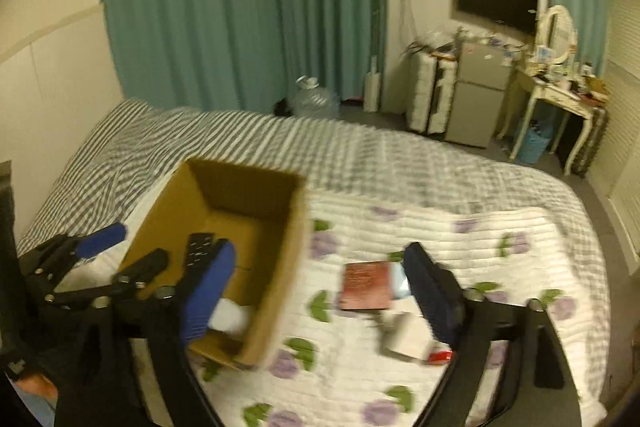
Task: Organize rigid objects
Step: 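Grasp the white plug charger with the left tool while the right tool grasps the red-capped white tube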
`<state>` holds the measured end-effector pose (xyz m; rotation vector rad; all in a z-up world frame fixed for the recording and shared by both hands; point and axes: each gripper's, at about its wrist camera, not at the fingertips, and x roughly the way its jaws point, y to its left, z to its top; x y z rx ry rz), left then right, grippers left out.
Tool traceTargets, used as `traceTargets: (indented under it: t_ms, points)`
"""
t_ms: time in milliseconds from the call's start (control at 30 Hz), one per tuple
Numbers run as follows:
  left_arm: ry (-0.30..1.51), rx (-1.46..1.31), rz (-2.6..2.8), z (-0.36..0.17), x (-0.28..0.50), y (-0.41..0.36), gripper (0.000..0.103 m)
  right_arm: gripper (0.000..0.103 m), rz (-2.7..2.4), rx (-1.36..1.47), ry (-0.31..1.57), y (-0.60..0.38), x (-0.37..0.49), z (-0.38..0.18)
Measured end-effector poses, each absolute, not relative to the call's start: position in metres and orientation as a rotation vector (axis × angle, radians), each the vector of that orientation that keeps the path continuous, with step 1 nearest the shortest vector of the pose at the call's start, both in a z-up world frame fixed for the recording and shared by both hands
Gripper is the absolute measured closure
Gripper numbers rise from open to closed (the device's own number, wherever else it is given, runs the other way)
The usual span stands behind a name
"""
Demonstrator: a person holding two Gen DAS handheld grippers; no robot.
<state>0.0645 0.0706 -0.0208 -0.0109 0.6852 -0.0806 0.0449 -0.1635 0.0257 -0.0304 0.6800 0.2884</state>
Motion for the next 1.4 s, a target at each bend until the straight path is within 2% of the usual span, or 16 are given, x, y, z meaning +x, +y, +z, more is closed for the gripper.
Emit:
traceTargets:
  t_ms: [133, 433, 633, 833, 933, 1067, 1300, 1400]
  points:
    - [0.65, 0.022, -0.109, -0.002, 0.056, 0.03, 0.034, 0.0, 0.205, -0.011, 0.638, -0.216, 0.033, 0.041]
    - [0.683, 0.017, -0.134, -0.009, 0.076, -0.046, 0.034, 0.0, 0.076, -0.006, 0.663, -0.306, 0.041, 0.03]
    - [0.756, 0.059, -0.128, -0.048, 0.101, -0.089, 0.034, 0.0, 0.044, -0.064, 0.713, -0.332, 0.074, -0.002]
    - [0.856, 0.115, -0.125, -0.109, 0.124, -0.115, 0.034, 0.0, 0.08, -0.012, 0.795, -0.347, 0.096, -0.058]
    - [0.907, 0.137, -0.146, -0.138, 0.13, -0.127, 0.034, 0.0, 0.083, -0.086, 0.837, -0.342, 0.106, -0.084]
    - [0.956, 0.164, -0.177, -0.169, 0.136, -0.145, 0.034, 0.0, 0.118, -0.093, 0.873, -0.339, 0.113, -0.1]
    - [0.944, 0.202, -0.237, -0.189, 0.138, -0.165, 0.034, 0.0, 0.138, -0.097, 0.902, -0.337, 0.118, -0.11]
    - [0.961, 0.183, -0.261, -0.196, 0.142, -0.163, 0.043, 0.001, 0.115, -0.096, 0.924, -0.34, 0.122, -0.114]
